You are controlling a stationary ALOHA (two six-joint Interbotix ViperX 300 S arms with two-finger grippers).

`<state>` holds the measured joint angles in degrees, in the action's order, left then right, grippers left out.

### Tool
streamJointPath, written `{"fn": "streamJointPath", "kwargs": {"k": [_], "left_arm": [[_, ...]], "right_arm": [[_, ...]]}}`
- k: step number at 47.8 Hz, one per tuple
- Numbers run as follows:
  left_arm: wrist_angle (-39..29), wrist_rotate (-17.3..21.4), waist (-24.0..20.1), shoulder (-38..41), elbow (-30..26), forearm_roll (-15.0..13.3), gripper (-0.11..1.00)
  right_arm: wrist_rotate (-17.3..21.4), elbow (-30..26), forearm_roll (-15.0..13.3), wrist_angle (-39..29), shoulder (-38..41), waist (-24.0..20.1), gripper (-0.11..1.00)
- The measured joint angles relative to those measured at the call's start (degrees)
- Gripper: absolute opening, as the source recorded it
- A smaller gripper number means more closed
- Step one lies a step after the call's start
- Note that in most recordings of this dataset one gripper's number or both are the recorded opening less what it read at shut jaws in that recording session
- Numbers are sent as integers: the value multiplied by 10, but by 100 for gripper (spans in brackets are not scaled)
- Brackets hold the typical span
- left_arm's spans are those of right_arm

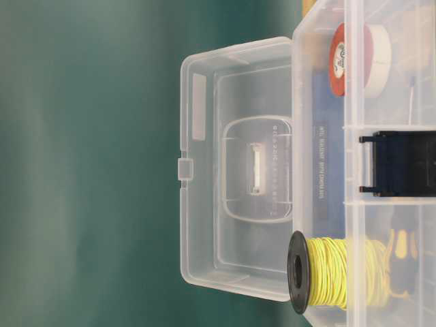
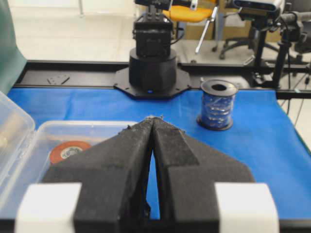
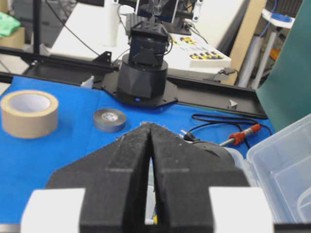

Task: Pick the nipper from the toolbox among several items.
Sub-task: 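Move the right gripper over the blue-handled pliers in the toolbox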

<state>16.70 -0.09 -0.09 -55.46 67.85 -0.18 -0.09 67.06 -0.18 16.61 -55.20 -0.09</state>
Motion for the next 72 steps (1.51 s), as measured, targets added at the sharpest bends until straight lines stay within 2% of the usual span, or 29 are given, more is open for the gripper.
{"fn": "streamJointPath", "kwargs": {"k": [8, 15, 23, 32, 34, 37, 45, 47, 55, 72], "left_arm": [[0, 1, 1, -1, 0, -17, 0], [0, 2, 1, -1, 0, -18, 0], [-1, 2, 1, 0, 0, -18, 0], [0, 2, 1, 0, 0, -18, 0], [-1, 2, 1, 1, 0, -17, 0], [0, 2, 1, 1, 0, -18, 0], [-1, 2, 1, 2, 0, -18, 0], [0, 2, 1, 3, 0, -18, 0], [-1, 1, 1, 4, 0, -17, 0], [0, 2, 1, 5, 0, -18, 0]], "right_arm": [[-4, -13, -1, -31, 9, 6, 0], [5, -56, -1, -81, 44, 45, 0], [9, -124, -1, -158, 120, 89, 0], [4, -215, -1, -250, 231, 109, 1], [4, -234, -2, -270, 253, 113, 6], [2, -259, -2, -296, 287, 117, 19], [-1, -328, -13, -364, 385, 136, 70], [-1, -344, -18, -380, 407, 139, 77], [-3, -403, -42, -425, 497, 144, 71], [-3, -468, -44, -417, 672, 165, 70]]}}
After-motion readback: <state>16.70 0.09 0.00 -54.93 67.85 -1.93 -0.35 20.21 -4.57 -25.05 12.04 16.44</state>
